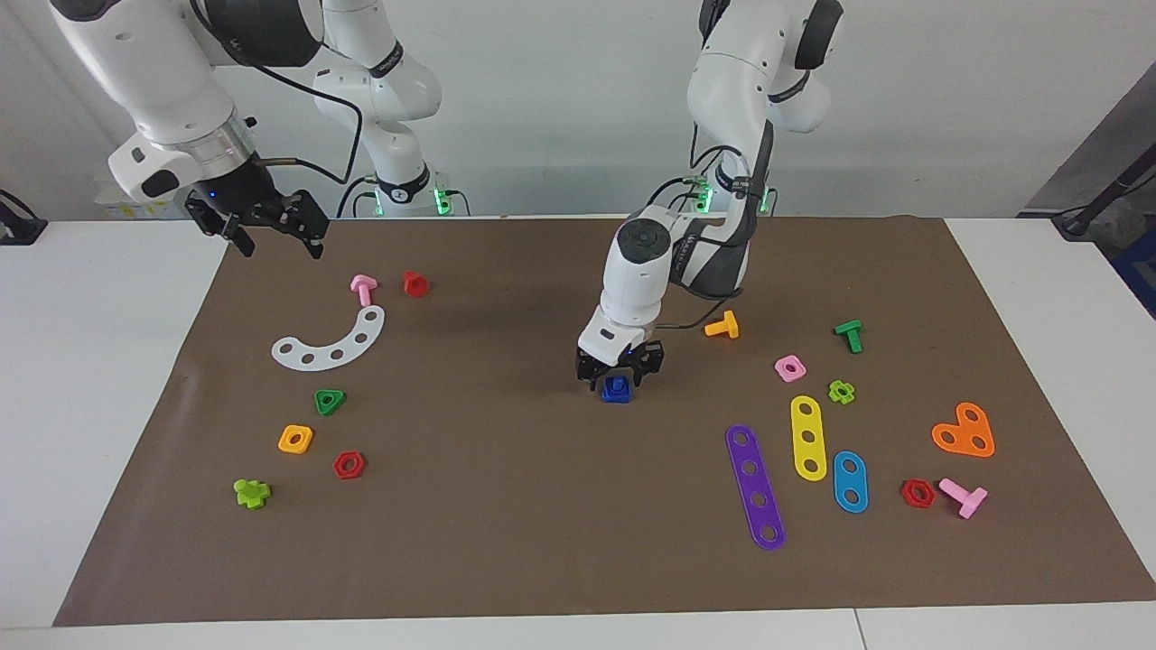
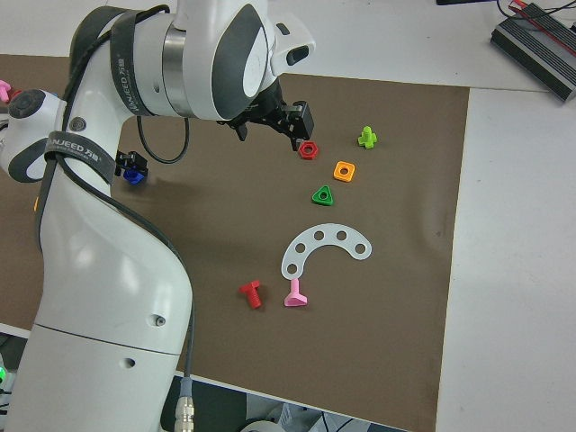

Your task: Unscrew and place screws in storage area

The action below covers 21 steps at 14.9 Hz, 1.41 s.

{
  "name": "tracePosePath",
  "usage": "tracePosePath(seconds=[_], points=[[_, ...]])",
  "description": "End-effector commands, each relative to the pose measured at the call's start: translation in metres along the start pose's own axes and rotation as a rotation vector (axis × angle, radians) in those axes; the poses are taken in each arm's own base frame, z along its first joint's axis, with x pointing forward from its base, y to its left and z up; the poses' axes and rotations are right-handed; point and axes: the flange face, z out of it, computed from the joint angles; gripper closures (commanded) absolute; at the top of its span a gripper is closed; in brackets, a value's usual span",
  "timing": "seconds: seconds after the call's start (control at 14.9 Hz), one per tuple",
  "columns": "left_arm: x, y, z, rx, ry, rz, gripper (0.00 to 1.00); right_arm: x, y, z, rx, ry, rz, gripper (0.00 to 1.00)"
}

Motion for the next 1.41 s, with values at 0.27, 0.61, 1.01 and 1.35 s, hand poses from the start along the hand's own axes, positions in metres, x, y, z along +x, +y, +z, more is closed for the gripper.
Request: tracePosePath(seconds=[0.27,0.61,1.01,1.35], points=[[-0.0076,-0.0041,0.0047,0.016,0.013,0.021,0.31,-0.0047,-0.0007,-0.0003,0.021,0.004,0.002,0.0],[-0.0061,-0.0041,0.0041,0.014,0.017,0.02,0.4,-0.0046,0.0001,-0.0003,0.021,0.004,0.003,0.0],[-0.0058,-0.0039,0.0036,0.014,0.017,0.028,0.53,-0.0047,-0.0007,-0.0003,0.021,0.004,0.002,0.0],[-0.0047,-0.0043,0.0026,0.014,0.017,0.029,0.63,-0.0047,-0.0007,-0.0003,0.021,0.004,0.002,0.0]])
